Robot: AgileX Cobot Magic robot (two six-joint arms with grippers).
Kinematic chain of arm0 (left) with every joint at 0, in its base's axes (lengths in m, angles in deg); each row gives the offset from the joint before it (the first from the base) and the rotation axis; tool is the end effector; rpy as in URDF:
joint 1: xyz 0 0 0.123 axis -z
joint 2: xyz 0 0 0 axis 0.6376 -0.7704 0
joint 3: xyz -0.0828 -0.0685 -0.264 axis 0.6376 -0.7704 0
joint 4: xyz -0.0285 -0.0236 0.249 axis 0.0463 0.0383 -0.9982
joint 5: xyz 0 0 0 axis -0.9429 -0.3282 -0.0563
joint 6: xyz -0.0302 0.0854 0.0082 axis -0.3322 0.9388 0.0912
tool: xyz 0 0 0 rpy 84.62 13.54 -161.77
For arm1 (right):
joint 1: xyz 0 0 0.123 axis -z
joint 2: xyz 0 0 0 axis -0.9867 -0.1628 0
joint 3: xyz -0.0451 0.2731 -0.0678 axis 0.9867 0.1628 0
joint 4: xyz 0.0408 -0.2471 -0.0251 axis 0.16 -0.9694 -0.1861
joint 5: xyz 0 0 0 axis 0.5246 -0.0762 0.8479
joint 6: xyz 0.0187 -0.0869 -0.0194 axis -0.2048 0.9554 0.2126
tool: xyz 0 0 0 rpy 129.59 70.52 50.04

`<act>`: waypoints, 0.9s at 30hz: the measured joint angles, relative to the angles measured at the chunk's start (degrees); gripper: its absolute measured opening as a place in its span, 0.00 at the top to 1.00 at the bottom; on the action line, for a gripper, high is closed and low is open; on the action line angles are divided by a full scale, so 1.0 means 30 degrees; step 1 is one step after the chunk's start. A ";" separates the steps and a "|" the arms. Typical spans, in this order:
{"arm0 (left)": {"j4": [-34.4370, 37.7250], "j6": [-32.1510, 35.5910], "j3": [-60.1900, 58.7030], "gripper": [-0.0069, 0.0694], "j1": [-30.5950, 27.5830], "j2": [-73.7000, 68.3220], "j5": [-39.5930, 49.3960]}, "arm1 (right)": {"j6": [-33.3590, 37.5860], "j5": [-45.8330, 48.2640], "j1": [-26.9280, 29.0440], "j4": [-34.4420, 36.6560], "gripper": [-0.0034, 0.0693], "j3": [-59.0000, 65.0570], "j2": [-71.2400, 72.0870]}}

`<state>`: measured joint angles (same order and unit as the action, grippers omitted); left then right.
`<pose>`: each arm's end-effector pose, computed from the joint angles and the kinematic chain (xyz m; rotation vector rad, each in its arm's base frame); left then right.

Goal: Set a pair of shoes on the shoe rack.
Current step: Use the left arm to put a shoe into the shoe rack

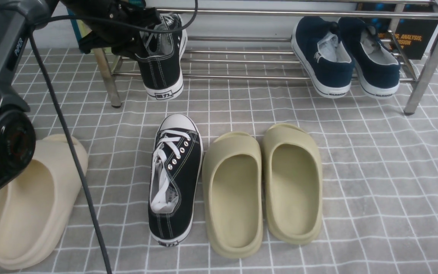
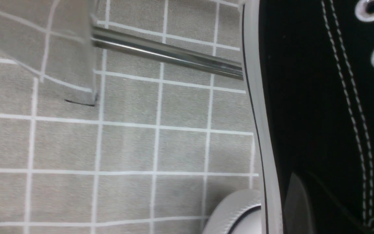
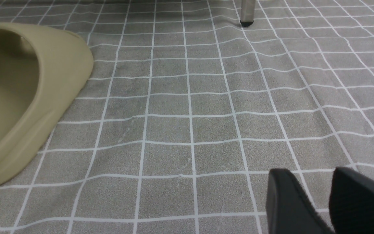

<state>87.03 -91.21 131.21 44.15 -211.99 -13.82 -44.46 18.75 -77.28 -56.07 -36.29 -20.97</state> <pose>0.5124 -0.0667 0.2919 -0.1790 2.6087 -0.5106 0.0523 -0.0010 0.1737 0.0849 1.8690 0.0156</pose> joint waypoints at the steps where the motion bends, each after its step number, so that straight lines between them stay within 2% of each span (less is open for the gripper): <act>1: -0.0078 -0.0007 0.0000 0.93 0.0023 0.0000 0.0000 | 0.0000 0.0000 0.0000 0.0000 0.62 0.0000 0.0000; 8: -0.4661 -0.0798 0.0000 0.93 0.1261 0.0088 0.0000 | 0.0000 0.0000 0.0000 0.0000 0.62 0.0000 0.0000; 9: -0.4920 0.0104 0.0000 0.93 0.1436 0.0088 -0.0077 | 0.0000 0.0000 0.0000 0.0000 0.62 0.0000 0.0000; 11: -0.5035 0.1196 -0.0012 0.93 0.1694 -0.0081 -0.0162 | 0.0000 0.0000 0.0000 0.0000 0.62 -0.0011 0.0000; 14: -0.4738 0.1615 -0.1122 0.93 0.2107 -0.0049 -0.0148 | 0.0000 0.0007 0.0000 0.0000 0.62 -0.0011 0.0000; 20: -0.5143 0.1659 -0.3662 0.93 0.2154 0.1086 -0.0972 | 0.0000 0.0007 0.0000 0.0000 0.62 -0.0011 0.0000; 27: -0.4904 0.1067 -0.3976 0.93 0.2199 0.1386 -0.1465 | 0.0000 0.0007 0.0000 0.0000 0.62 -0.0011 0.0000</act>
<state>72.31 -88.01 119.28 50.75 -207.84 -18.21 -44.46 18.77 -77.28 -56.07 -36.32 -20.97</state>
